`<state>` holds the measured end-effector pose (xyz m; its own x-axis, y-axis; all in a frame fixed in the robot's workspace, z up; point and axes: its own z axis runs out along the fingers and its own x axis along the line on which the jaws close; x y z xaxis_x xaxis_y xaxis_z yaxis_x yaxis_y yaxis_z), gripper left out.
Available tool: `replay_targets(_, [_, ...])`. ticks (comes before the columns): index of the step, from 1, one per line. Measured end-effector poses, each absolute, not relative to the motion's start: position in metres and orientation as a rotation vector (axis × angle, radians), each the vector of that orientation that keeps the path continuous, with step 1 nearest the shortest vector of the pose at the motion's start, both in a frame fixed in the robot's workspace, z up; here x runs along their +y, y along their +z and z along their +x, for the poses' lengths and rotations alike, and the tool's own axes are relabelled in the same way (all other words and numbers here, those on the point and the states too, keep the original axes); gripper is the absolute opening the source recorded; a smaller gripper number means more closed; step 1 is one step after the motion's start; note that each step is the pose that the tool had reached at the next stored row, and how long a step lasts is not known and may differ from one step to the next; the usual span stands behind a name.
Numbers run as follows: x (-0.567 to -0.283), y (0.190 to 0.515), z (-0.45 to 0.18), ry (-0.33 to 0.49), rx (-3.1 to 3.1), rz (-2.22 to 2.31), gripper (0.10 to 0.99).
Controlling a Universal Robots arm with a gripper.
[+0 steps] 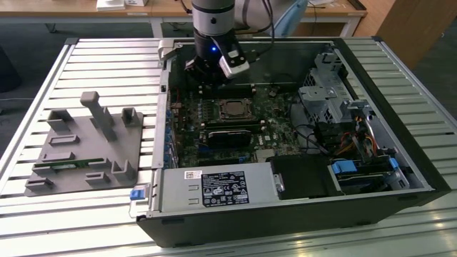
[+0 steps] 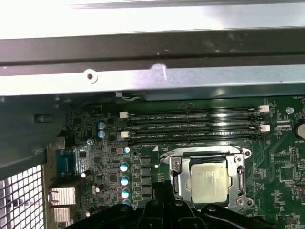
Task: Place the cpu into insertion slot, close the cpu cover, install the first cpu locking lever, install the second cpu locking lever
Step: 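Install the first cpu locking lever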
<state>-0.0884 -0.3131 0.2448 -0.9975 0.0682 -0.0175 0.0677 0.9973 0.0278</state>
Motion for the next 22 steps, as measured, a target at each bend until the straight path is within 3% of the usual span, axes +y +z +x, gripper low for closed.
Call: replay_targets(22, [-0.300,0.246,-0.099,0.043,3.121,0.106,0.122])
